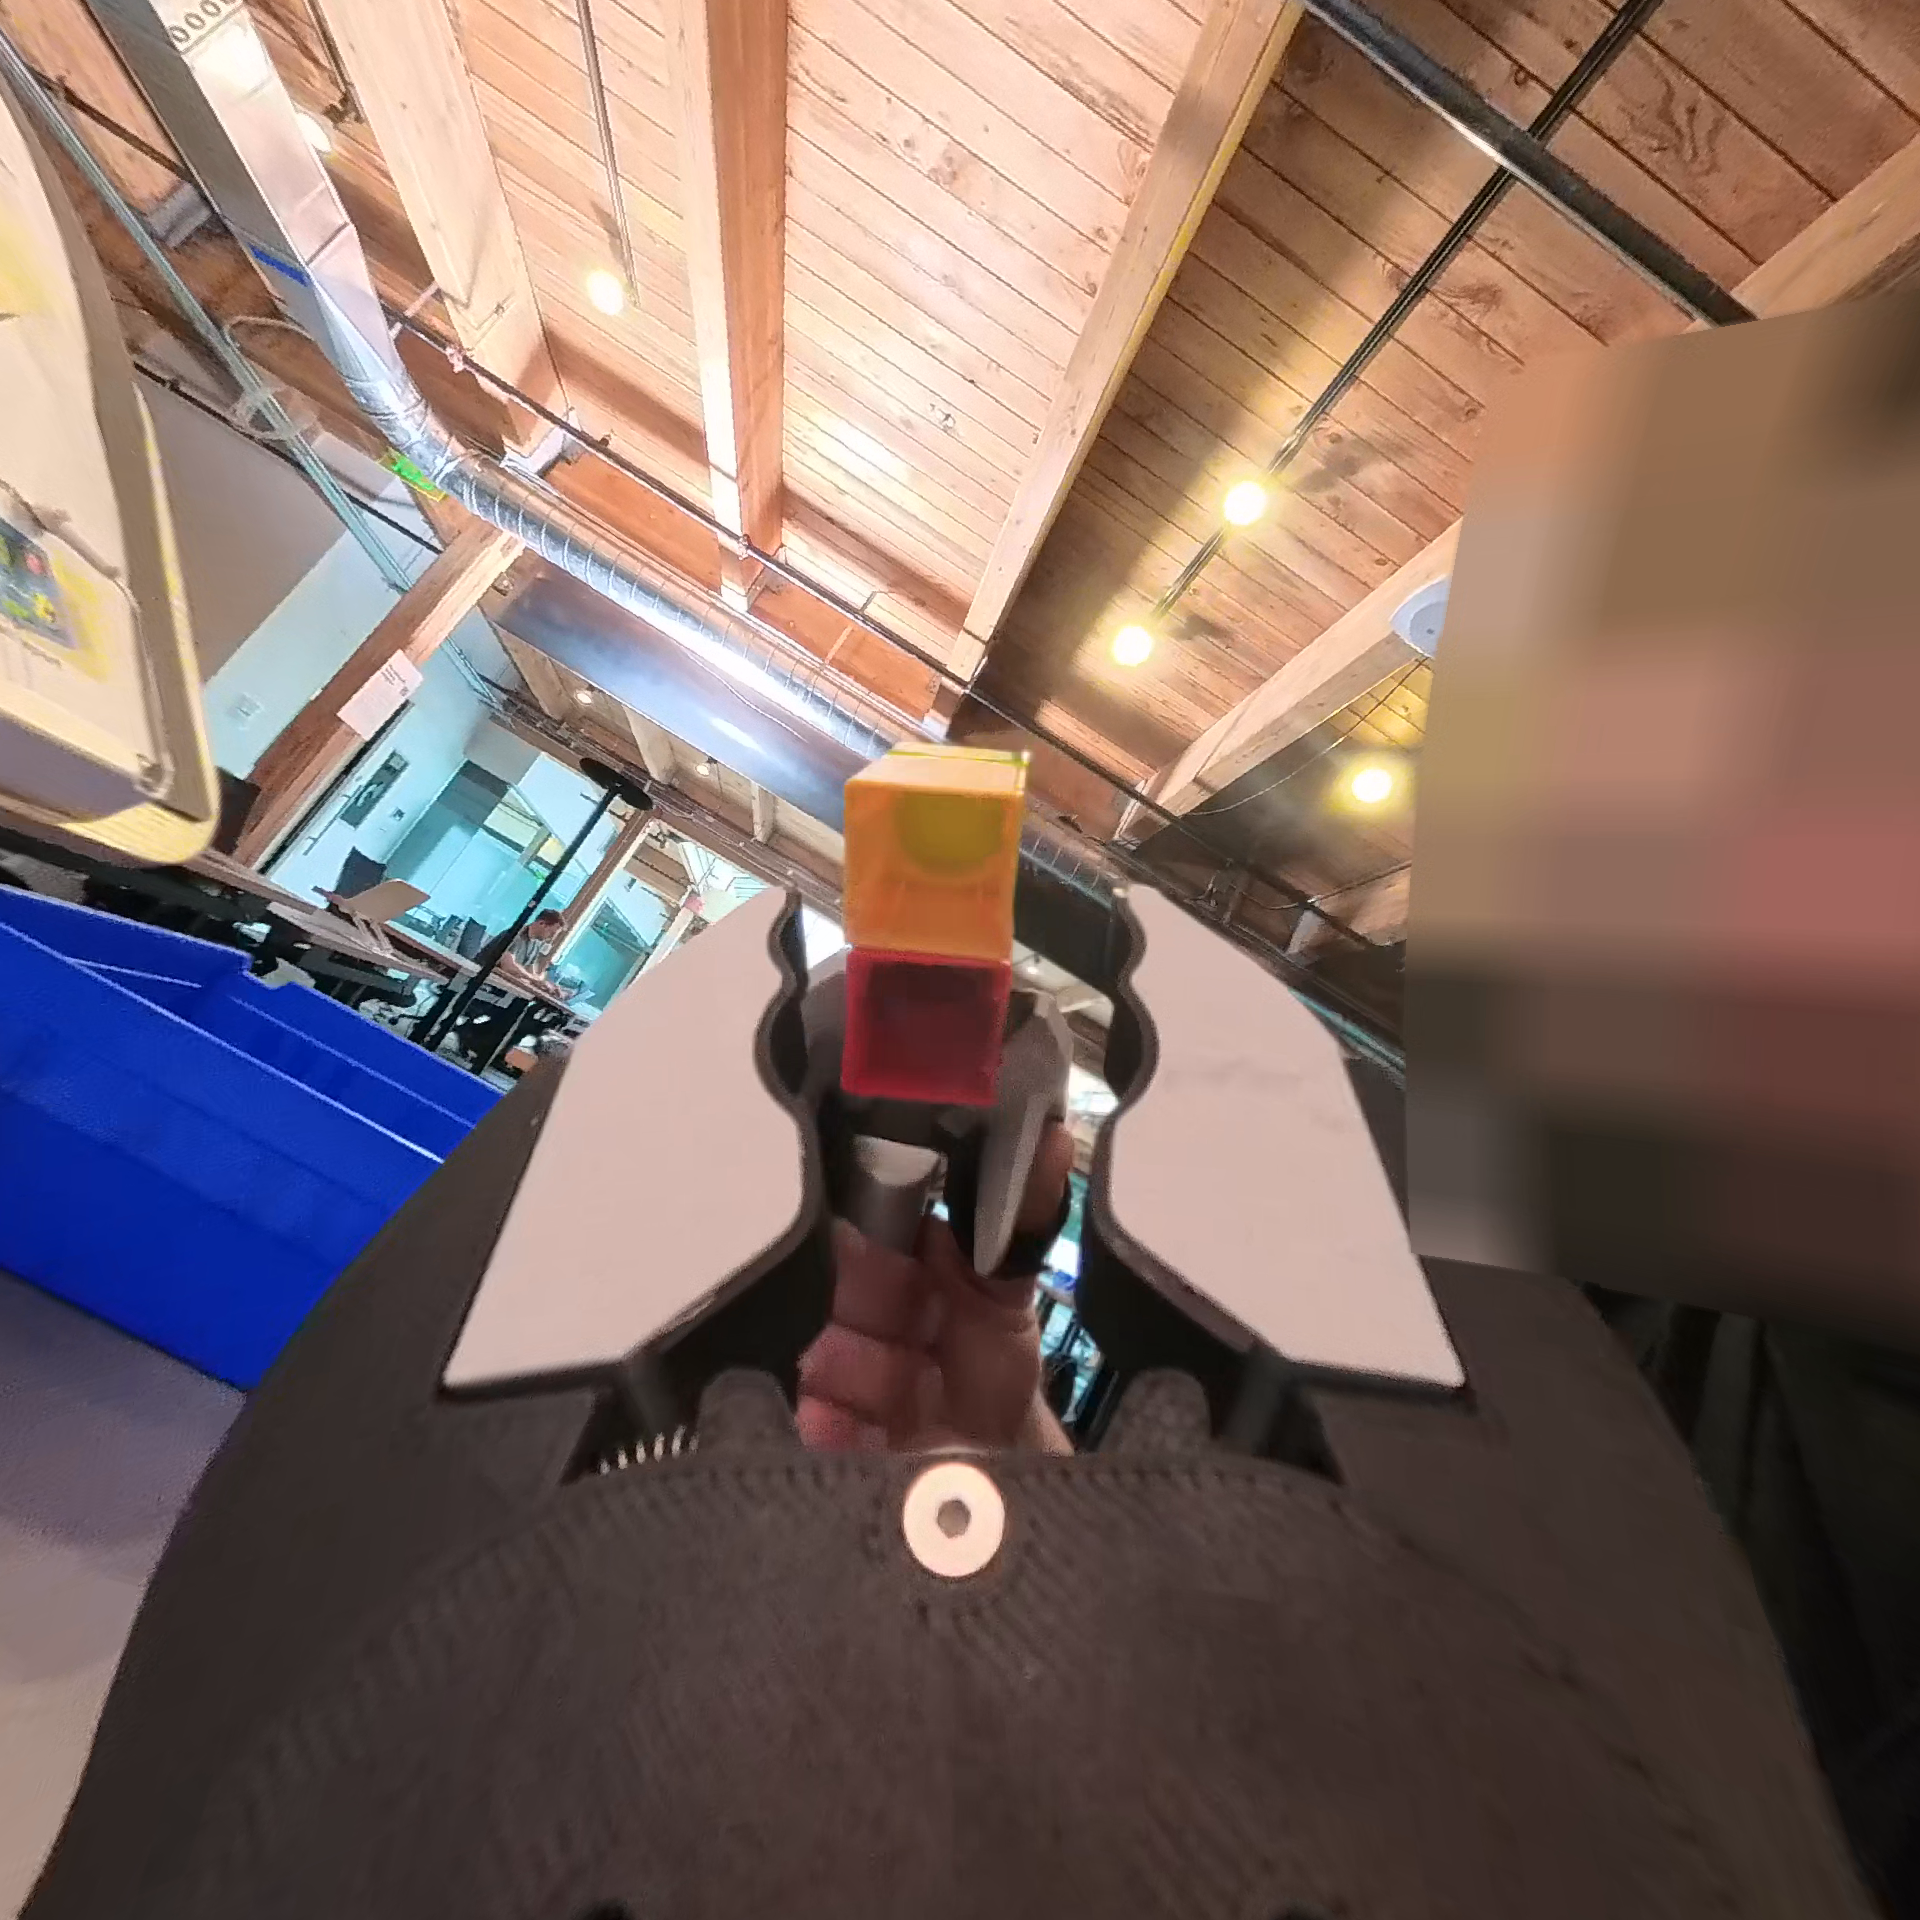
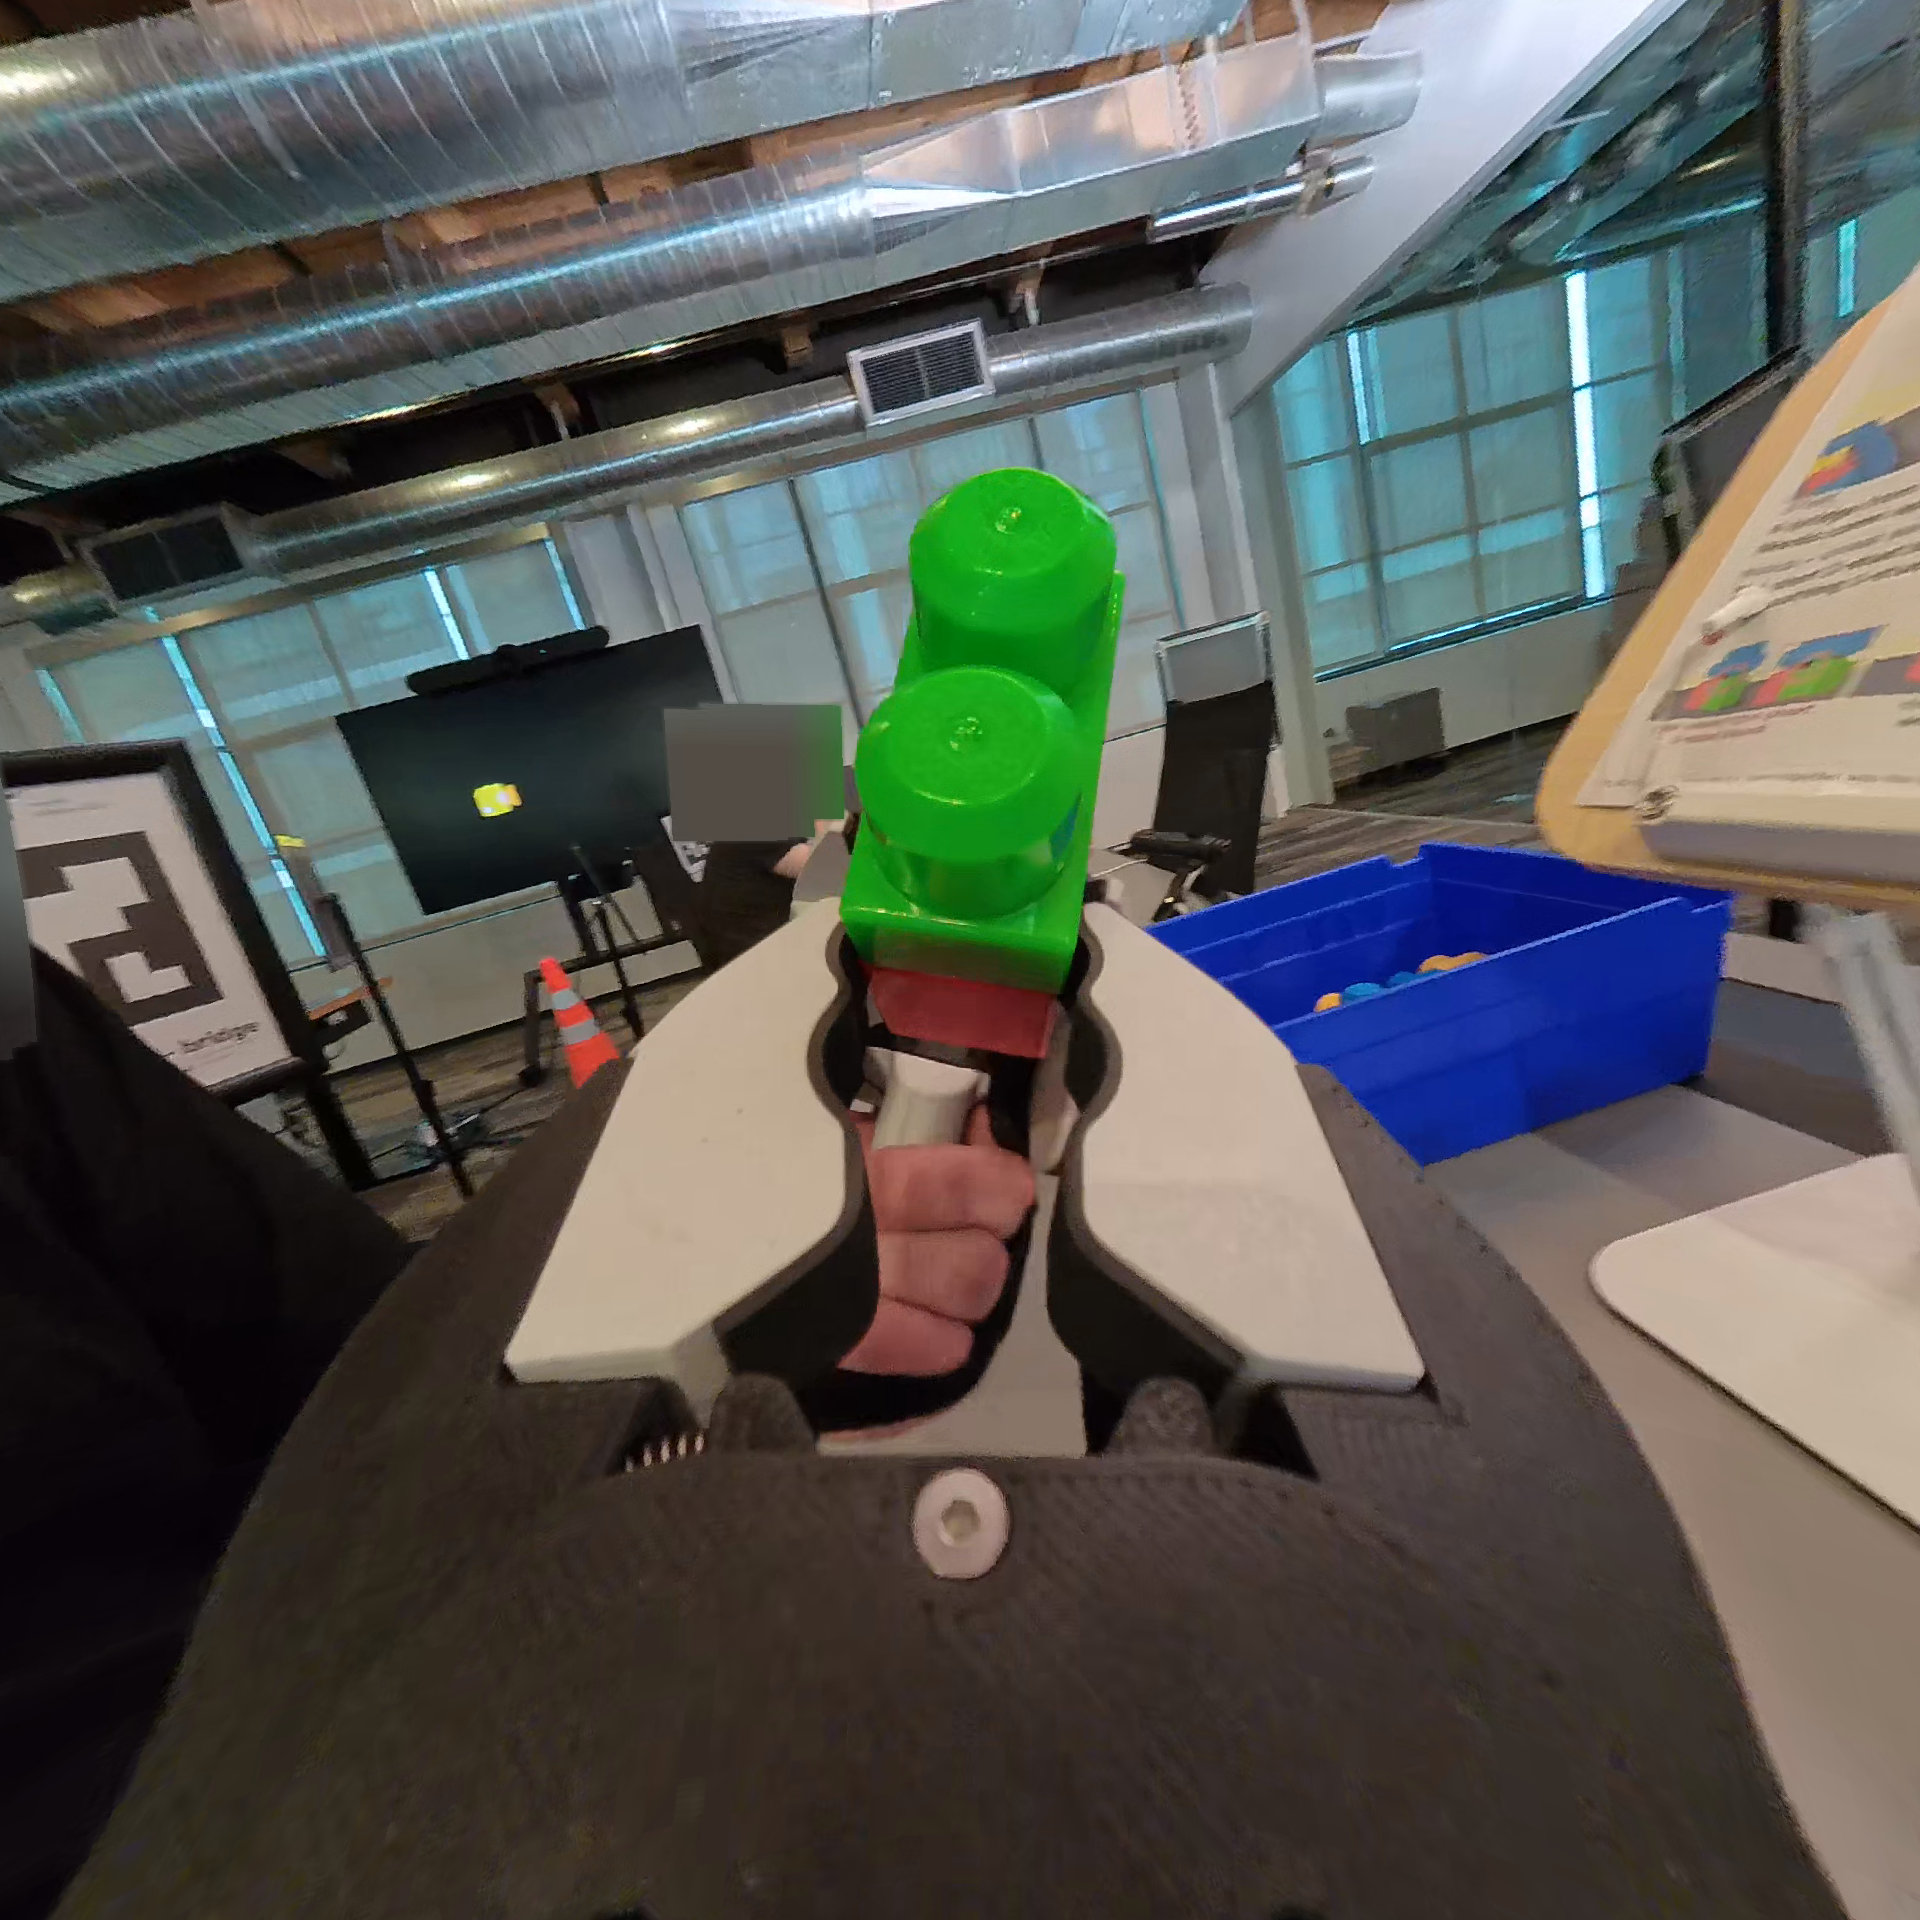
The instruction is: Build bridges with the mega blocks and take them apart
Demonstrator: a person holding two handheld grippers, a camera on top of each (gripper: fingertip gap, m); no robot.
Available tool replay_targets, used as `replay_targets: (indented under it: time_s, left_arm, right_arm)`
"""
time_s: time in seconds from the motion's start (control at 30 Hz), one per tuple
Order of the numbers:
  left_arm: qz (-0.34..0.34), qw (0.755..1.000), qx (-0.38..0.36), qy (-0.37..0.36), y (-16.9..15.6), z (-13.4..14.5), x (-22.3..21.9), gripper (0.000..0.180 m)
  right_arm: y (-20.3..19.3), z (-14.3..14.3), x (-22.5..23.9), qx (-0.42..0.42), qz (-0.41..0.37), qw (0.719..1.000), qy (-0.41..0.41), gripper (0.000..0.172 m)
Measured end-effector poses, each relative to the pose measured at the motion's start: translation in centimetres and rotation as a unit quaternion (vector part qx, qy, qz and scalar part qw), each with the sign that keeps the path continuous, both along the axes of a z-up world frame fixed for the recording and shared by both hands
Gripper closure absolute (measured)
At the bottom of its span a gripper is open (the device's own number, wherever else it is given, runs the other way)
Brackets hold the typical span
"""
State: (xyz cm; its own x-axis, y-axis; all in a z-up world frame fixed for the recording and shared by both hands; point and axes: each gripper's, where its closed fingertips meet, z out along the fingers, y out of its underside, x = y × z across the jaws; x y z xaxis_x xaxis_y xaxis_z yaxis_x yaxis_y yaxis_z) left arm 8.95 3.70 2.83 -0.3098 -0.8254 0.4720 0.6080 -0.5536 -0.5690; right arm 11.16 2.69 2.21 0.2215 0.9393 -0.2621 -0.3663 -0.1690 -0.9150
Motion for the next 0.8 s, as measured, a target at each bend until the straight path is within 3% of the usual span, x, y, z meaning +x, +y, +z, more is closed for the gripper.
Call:
replay_targets:
  time_s: [0.1, 0.13, 0.3, 0.47, 0.63, 0.8]
  left_arm:
    - [0.033, 0.998, 0.032, 0.053, 0.3, -0.5, -0.8, 0.158]
    - [0.04, 0.995, 0.058, 0.071, 0.0, -0.5, -1.1, 0.18]
    - [0.122, 0.965, 0.13, 0.191, 0.6, -1.3, -2.1, 0.18]
    - [0.164, 0.943, 0.132, 0.259, 2.2, -3.2, -3.0, 0.18]
    - [0.186, 0.919, 0.152, 0.313, 2.4, -4.4, -2.5, 0.18]
    - [0.187, 0.924, 0.134, 0.305, 2.7, -4.5, -2.9, 0.18]
  right_arm:
    - [1.0, 1.0, 2.7, 0.008, -0.048, 0.999, -0.003, 0.135]
    - [1.4, 1.3, 3.8, 0.011, -0.069, 0.998, -0.009, 0.135]
    - [4.4, 2.3, 10.8, 0.022, -0.207, 0.976, -0.063, 0.135]
    - [8.5, 2.3, 18.9, 0.011, -0.348, 0.927, -0.143, 0.135]
    - [14.1, -0.5, 25.7, -0.068, -0.439, 0.874, -0.198, 0.134]
    - [19.5, -6.2, 29.9, -0.172, -0.474, 0.826, -0.251, 0.134]
